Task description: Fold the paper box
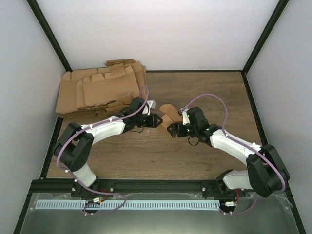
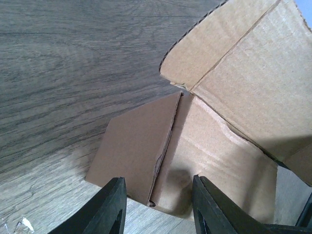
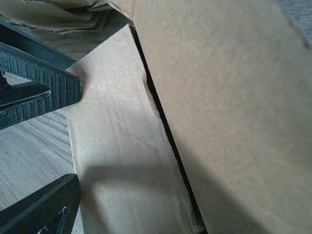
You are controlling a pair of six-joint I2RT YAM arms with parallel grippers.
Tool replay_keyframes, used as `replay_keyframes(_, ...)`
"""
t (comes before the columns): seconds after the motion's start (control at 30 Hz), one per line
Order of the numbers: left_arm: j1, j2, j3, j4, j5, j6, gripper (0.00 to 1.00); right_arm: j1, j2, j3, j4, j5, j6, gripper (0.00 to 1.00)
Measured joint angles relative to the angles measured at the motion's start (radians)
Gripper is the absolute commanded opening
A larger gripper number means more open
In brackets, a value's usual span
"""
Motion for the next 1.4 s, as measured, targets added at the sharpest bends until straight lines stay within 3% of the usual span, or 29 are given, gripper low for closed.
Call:
replay_keyframes(0.13, -0.002, 0.000, 0.005, -0.009, -0.006, -0.002, 0.40, 0.003, -0.016, -0.035, 0.052, 0.005, 0.017, 0.96)
replay_keyframes(0.4, -0.008, 0.000, 0.021, -0.036, -0.023, -0.006, 0.40, 0.004, -0.102, -0.153, 0.170, -0.054, -0.016, 0.95)
replay_keyframes(0.67, -0.010, -0.002, 0.032, -0.064, -0.035, -0.005, 0.44, 0.006, -0.087, -0.185, 0.279, -0.051, -0.068, 0.85)
replay_keyframes(0.8, -0.014, -0.023, 0.032, -0.105, -0.059, 0.002, 0.49, 0.019, -0.071, -0.186, 0.351, -0.016, -0.096, 0.70)
replay_keyframes(0.87, -0.015, -0.035, 0.033, -0.133, -0.070, 0.006, 0.51, 0.040, -0.054, -0.188, 0.386, 0.010, -0.114, 0.68)
replay_keyframes(0.9, -0.015, -0.042, 0.035, -0.150, -0.077, 0.008, 0.52, 0.053, -0.045, -0.190, 0.404, 0.023, -0.122, 0.68)
replay_keyframes(1.03, -0.015, -0.072, 0.060, -0.232, -0.103, 0.031, 0.54, 0.076, -0.038, -0.214, 0.458, 0.040, -0.145, 0.89)
replay_keyframes(1.1, -0.015, -0.092, 0.082, -0.270, -0.120, 0.046, 0.55, 0.077, -0.038, -0.224, 0.470, 0.048, -0.150, 0.93)
replay_keyframes(1.4, -0.010, -0.155, 0.119, -0.327, -0.154, 0.087, 0.54, 0.079, -0.102, -0.280, 0.510, 0.038, -0.156, 0.93)
